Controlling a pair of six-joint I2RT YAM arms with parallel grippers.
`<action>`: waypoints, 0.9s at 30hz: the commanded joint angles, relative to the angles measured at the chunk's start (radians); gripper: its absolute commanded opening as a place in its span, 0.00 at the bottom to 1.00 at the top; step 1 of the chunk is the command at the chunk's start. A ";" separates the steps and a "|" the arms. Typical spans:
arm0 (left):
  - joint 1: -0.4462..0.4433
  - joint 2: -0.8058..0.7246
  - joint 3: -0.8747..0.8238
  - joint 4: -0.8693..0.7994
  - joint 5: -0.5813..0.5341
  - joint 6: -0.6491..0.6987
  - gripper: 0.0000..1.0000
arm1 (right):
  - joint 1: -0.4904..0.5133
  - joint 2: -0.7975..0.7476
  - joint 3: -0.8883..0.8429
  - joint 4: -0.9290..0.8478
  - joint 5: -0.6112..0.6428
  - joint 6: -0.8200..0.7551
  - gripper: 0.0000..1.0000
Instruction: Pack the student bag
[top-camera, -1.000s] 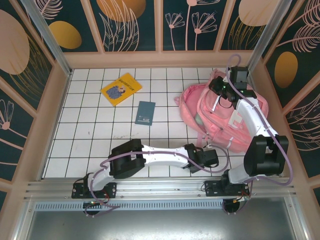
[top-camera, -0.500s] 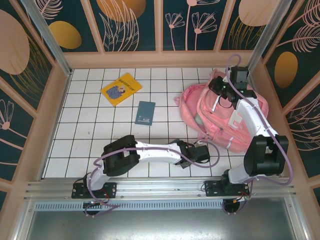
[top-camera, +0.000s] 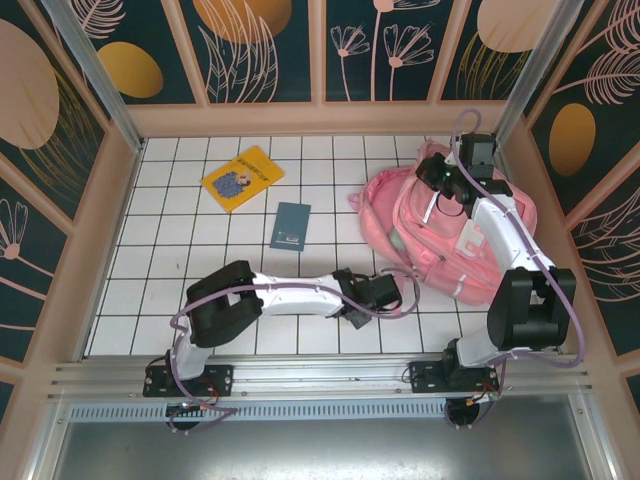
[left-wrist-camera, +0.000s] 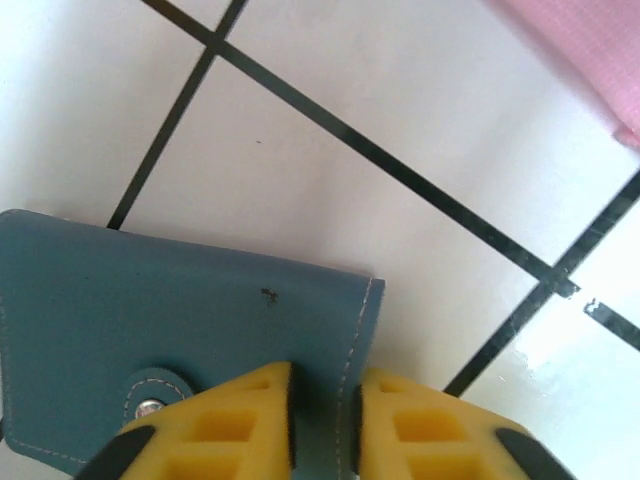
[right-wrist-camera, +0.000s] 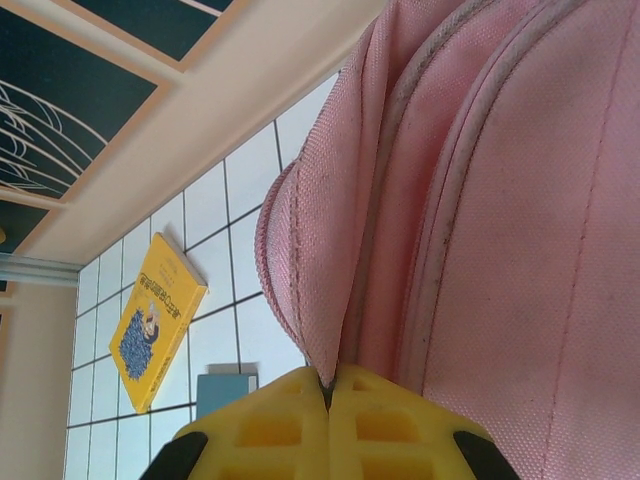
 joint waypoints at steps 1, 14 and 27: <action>0.024 0.019 -0.042 0.018 0.118 0.018 0.13 | -0.010 -0.005 -0.018 0.014 -0.021 -0.001 0.00; 0.060 -0.168 -0.020 -0.045 0.073 0.014 0.00 | -0.008 -0.023 0.006 0.001 -0.040 0.002 0.00; 0.242 -0.515 -0.110 0.038 0.185 -0.082 0.00 | 0.018 -0.068 0.029 -0.022 -0.154 -0.030 0.00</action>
